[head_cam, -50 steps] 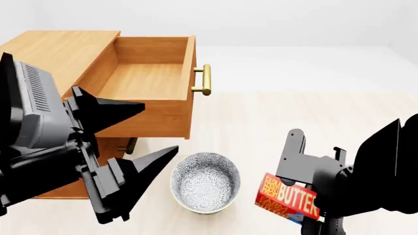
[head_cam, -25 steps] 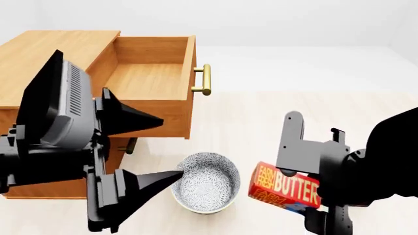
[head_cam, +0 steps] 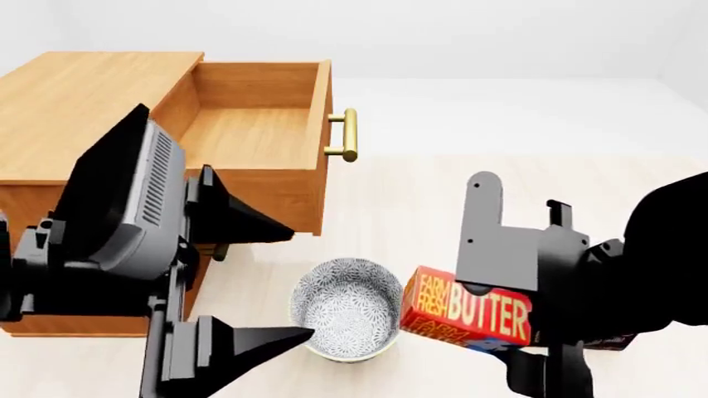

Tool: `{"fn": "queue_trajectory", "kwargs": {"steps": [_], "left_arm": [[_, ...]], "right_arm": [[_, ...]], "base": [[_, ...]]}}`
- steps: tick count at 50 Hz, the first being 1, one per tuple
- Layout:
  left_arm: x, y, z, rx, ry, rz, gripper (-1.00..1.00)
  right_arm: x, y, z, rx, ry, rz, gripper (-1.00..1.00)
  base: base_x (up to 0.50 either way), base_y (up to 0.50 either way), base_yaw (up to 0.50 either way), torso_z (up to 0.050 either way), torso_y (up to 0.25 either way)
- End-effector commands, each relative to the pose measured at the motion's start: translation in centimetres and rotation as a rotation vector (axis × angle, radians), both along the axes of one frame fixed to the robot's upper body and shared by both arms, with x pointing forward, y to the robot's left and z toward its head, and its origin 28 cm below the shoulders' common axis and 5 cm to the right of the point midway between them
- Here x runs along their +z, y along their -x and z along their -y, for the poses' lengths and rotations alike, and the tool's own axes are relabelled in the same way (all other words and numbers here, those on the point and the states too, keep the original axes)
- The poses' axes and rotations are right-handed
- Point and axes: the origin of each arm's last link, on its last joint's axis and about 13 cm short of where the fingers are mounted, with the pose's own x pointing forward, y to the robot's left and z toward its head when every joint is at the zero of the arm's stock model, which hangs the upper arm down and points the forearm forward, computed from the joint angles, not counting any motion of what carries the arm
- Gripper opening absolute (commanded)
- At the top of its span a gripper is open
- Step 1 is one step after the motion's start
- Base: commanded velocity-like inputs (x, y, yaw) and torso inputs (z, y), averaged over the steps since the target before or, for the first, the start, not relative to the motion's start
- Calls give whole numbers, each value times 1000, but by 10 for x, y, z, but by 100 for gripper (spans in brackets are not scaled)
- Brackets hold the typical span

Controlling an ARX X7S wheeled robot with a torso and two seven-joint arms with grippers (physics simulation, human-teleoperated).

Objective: Put the butter at the back in the top drawer of the cabinet and close it.

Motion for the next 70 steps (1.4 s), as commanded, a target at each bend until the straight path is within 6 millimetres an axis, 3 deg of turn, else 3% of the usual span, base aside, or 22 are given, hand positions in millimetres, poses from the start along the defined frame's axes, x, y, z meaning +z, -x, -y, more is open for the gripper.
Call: {"fn": "queue_trajectory", "kwargs": {"steps": [1,38,70], "left_arm": [[-1,-1,4,-43,-37,-10,100],[-15,-8,19,-94,-105,1,100],[-12,-8,30,-159,-102,24,100]], "right_arm": [[15,4,-6,38,-21,78,-100],[25,17,-29,162,-46,96,-100],[24,19,-37,201,-57,104,-100]], "base": [[0,0,0,0,0],[0,0,0,1,1],[0,0,0,0,1]]}}
